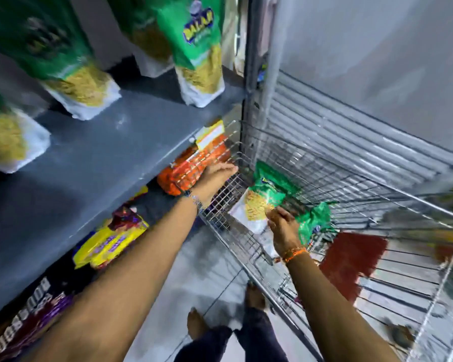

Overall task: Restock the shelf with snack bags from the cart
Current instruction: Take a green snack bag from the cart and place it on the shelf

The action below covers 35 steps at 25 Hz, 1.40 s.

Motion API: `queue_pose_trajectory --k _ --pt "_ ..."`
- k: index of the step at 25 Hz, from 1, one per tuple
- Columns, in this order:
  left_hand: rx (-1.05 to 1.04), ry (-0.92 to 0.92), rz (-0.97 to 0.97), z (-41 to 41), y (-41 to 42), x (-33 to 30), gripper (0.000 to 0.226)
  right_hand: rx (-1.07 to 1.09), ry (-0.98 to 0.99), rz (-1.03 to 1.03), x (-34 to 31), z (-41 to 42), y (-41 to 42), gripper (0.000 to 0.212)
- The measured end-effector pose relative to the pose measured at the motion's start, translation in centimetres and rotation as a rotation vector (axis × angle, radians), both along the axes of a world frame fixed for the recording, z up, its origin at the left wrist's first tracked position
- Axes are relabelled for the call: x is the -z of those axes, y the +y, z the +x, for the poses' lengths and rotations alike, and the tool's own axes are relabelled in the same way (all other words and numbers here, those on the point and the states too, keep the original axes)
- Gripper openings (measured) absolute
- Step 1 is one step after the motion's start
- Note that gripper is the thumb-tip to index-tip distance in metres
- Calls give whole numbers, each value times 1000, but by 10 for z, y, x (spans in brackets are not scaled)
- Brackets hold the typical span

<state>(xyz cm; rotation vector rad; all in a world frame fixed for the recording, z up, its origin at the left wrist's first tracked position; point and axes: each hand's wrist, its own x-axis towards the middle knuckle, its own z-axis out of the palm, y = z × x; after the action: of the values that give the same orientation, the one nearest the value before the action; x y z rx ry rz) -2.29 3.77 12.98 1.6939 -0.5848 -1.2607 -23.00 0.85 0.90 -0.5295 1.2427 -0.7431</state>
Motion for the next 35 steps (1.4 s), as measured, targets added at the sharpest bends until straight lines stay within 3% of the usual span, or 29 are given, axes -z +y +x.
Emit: queue_pose_trajectory --k 3,5,8,13,15,17,20,23,29,35 --pt "99 -2 198 -6 -52 55 35 -50 137 -18 54 7 -18 28" --pt "202 -115 260 -3 -77 88 38 -93 234 -25 101 14 -25 35" --pt "314 -180 308 -4 -107 142 35 -76 451 38 154 17 -36 70" --pt "419 -227 390 -1 -132 229 29 -82 303 85 156 29 -52 70" --pt "382 -171 398 4 -141 265 31 -72 217 69 170 31 -55 59" --pt "334 -155 390 4 -143 265 52 -70 176 80 168 31 -57 50" --pt "271 -98 376 1 -145 245 47 -97 118 90 163 28 -60 42" --pt "199 -96 382 0 -138 232 61 -163 125 75 155 23 -57 45" --pt "28 13 327 15 -99 175 18 -243 89 -48 110 12 -28 72" --pt "-173 137 146 18 -40 83 13 -385 44 -196 18 5 -15 58"
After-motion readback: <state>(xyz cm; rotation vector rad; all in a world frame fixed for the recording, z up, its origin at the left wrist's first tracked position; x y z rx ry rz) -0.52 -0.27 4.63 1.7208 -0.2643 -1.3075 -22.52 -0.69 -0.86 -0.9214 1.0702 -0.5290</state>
